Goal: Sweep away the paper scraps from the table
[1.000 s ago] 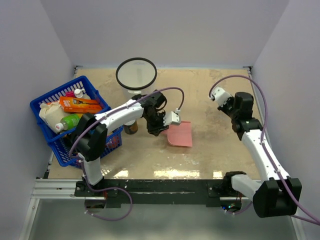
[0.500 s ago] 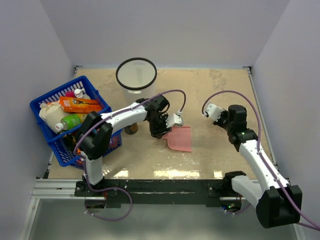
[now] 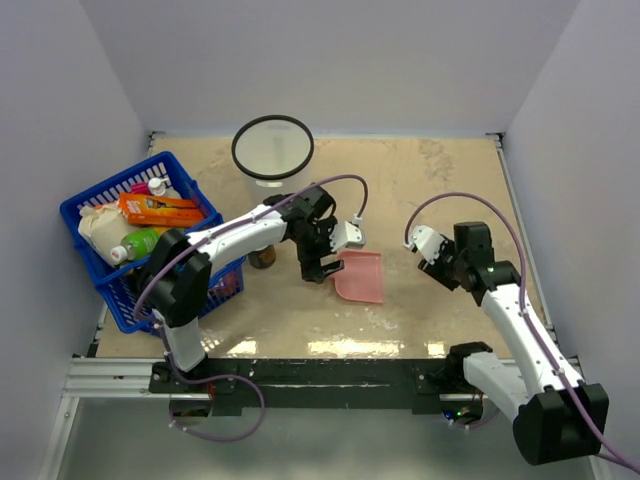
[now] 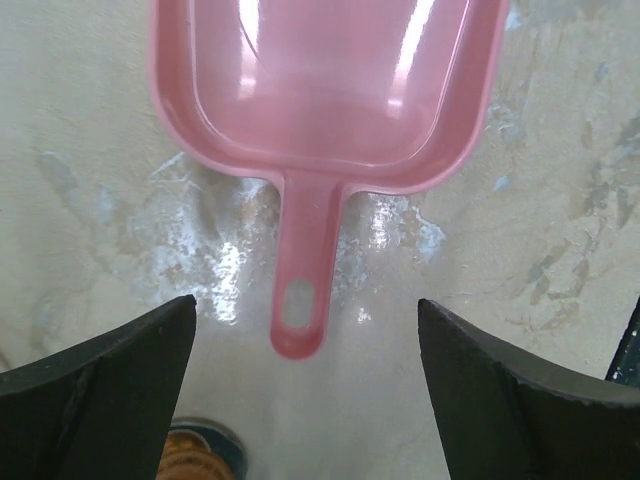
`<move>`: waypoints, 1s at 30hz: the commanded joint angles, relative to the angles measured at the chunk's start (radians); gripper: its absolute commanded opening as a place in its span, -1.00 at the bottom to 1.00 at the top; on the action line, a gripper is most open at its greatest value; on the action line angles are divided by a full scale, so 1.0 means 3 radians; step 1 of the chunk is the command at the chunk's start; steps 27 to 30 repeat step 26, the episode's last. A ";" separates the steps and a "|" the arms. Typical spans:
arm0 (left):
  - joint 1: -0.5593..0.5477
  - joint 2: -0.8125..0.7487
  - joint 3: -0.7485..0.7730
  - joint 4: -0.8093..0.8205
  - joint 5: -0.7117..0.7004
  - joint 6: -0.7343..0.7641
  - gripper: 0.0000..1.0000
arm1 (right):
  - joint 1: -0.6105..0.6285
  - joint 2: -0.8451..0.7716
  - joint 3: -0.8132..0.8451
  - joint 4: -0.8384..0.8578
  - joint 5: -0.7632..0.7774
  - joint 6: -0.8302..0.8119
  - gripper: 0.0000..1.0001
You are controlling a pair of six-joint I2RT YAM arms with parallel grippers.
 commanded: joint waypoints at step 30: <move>0.0574 -0.1825 0.0046 -0.0262 -0.0371 -0.0798 1.00 | 0.0011 0.0479 0.2220 -0.0953 0.1076 0.2612 0.97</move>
